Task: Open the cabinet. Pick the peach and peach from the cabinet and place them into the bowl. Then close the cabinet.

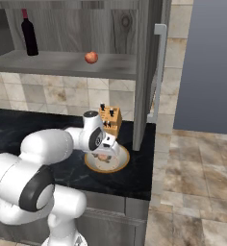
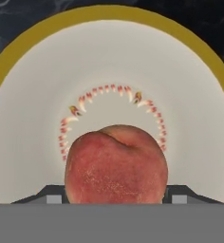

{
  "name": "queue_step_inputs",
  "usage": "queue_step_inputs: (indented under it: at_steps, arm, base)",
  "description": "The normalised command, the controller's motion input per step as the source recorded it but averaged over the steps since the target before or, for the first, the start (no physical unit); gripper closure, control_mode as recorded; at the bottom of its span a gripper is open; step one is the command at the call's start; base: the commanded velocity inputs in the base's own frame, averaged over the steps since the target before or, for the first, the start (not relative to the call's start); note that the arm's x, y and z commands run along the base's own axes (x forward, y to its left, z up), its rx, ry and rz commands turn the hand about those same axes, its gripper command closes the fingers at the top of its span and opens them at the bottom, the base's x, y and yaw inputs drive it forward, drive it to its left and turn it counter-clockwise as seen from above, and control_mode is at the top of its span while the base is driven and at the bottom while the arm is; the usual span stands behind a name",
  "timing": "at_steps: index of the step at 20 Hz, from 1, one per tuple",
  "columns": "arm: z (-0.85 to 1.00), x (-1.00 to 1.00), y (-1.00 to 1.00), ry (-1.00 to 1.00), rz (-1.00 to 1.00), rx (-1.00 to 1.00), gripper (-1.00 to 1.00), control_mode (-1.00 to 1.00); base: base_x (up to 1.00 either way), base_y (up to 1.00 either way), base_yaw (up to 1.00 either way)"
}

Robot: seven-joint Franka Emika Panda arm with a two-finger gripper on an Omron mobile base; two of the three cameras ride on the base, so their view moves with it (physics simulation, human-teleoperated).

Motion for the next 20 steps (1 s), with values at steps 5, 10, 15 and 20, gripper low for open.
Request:
queue_step_inputs:
  at_steps: [5,10,15,20]
  arm:
    - [-0.16,0.00,0.00,0.01,-0.01,0.00,1.00,-1.00]
    - [-0.20,0.00,0.00,0.00,0.00,0.00,1.00,-1.00]
    - [-0.03,0.00,0.00,0.01,0.00,0.00,-1.00,-1.00]
    - [-0.01,0.00,0.00,0.00,0.00,0.00,-1.00,-1.00]
  base:
    - [0.00,0.00,0.00]
    - [0.00,0.00,0.00]
    - [0.00,0.00,0.00]
    - [0.00,0.00,0.00]
